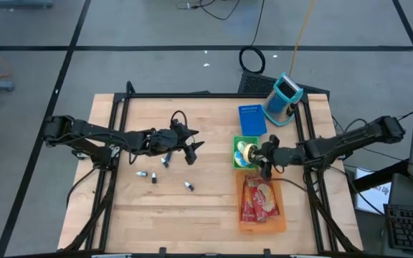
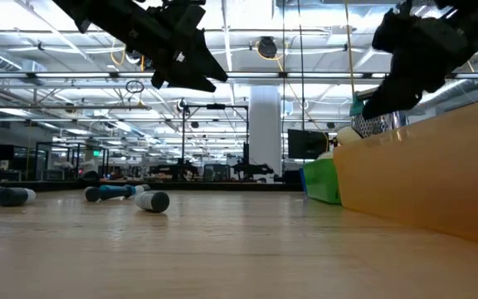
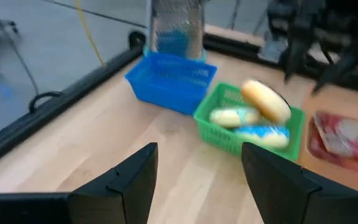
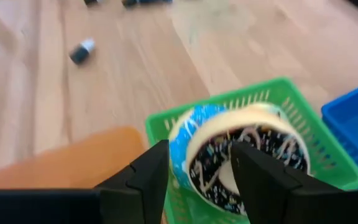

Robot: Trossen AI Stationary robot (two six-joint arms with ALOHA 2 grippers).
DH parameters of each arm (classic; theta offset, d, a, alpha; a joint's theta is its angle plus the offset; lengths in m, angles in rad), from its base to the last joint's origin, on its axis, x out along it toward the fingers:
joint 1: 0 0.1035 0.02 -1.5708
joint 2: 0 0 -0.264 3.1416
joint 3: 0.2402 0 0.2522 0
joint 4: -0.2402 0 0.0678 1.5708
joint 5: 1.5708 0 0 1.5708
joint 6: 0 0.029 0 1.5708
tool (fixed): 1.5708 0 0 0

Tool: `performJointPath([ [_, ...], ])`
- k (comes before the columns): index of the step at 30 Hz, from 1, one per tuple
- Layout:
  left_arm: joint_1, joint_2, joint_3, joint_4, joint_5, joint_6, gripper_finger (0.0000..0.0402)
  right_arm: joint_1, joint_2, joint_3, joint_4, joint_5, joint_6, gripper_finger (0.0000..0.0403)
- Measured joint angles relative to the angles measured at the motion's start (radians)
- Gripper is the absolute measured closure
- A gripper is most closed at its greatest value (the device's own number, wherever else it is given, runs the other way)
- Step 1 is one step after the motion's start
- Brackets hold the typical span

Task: Pick & Place Food Item
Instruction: Put the purple food coloring bottle into the blue bin

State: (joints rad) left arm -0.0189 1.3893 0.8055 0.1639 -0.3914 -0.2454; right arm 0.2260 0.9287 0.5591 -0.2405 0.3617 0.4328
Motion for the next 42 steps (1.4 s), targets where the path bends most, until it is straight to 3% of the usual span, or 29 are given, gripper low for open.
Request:
performJointPath([
  [4,-0.001,-0.024,0.000,-0.125,0.035,-0.016,0.0167,0.000,-0.052,0.000,0.036,0.001,-0.012,0.0242],
  [7,-0.007,-0.062,0.002,-0.275,0.059,-0.136,0.0167,0.000,-0.073,0.000,0.051,0.001,-0.048,0.0246],
  [17,-0.137,-0.068,0.001,-1.013,0.331,-0.593,0.0167,0.000,-0.073,0.000,0.153,0.122,-0.248,0.0248],
  [21,-0.215,-0.070,0.001,-1.249,0.341,-0.727,0.0167,0.000,-0.073,0.000,0.177,0.108,-0.299,0.0248],
  [24,-0.260,-0.070,0.001,-1.368,0.337,-0.743,0.0167,0.000,-0.073,0.000,0.180,0.107,-0.316,0.0248],
  [30,-0.315,-0.070,-0.043,-1.368,0.255,-0.629,0.0167,0.000,-0.073,0.000,0.180,0.106,-0.318,0.0248],
  [37,-0.332,-0.070,-0.165,-1.242,0.370,-0.549,0.0167,0.000,-0.073,0.000,0.180,0.066,-0.315,0.0248],
  [42,-0.331,-0.070,-0.243,-1.149,0.349,-0.515,0.0167,0.000,-0.071,0.000,0.186,0.053,-0.315,0.0248],
])
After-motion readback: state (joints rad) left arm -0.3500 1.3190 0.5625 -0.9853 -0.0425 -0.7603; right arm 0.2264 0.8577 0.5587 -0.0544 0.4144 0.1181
